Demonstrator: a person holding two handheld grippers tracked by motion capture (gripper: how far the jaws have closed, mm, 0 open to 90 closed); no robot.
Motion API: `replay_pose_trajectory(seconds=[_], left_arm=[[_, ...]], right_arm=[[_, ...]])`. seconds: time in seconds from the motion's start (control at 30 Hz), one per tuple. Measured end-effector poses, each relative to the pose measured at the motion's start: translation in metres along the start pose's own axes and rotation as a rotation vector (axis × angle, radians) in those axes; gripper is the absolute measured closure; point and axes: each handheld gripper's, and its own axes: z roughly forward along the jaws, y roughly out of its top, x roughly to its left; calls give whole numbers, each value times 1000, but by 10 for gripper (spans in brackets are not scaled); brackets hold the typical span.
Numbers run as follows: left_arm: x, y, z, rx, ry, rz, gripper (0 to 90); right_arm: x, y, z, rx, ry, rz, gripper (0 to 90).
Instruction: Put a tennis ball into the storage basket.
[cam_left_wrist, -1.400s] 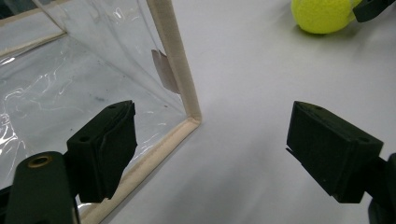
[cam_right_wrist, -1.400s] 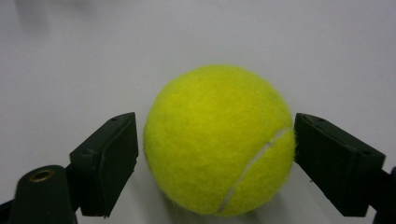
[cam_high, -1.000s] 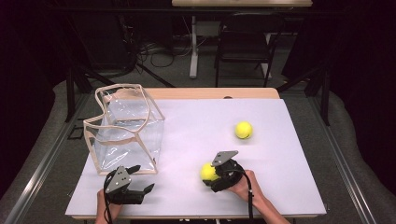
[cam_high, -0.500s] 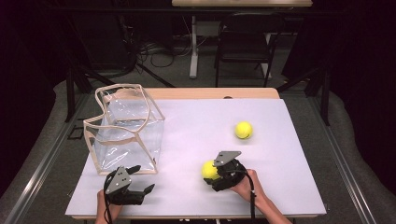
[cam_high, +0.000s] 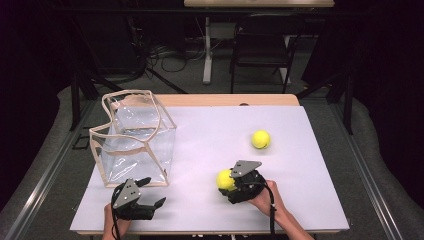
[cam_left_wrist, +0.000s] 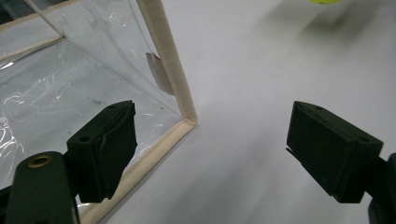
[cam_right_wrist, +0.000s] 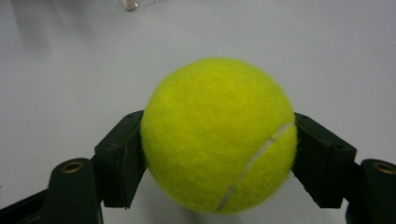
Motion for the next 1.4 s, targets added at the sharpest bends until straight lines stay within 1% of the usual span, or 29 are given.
replay_pose_trajectory(seconds=[0.23,0.4,0.47,0.57,0.77,0.97,1.07,1.2,1.4], left_arm=[[1,0,-1,-7,4,1,160],[1,0,-1,-1,2,0,160],[2,-1,-1,0,4,0,160],[1,0,0,-3,3,-5,160],[1,0,1,2,-1,-1,160],[1,-1,1,4,1,-1,160],[1,-1,2,3,0,-3,160],[1,0,1,3,-1,0,160],[1,-1,1,-1,1,-7,160]], right_arm=[[-1,2,-2,-9,-12,-1,259],[-2,3,-3,-14,-15,0,260],[-2,5,-4,-12,-23,-1,260],[-3,6,-5,-17,-23,2,260],[-6,7,-7,-24,-29,2,260],[-10,10,-8,-20,-37,1,260],[-13,12,-10,-25,-43,-1,260],[-14,17,-11,-30,-49,-11,260],[-16,22,-10,-28,-55,-17,261]])
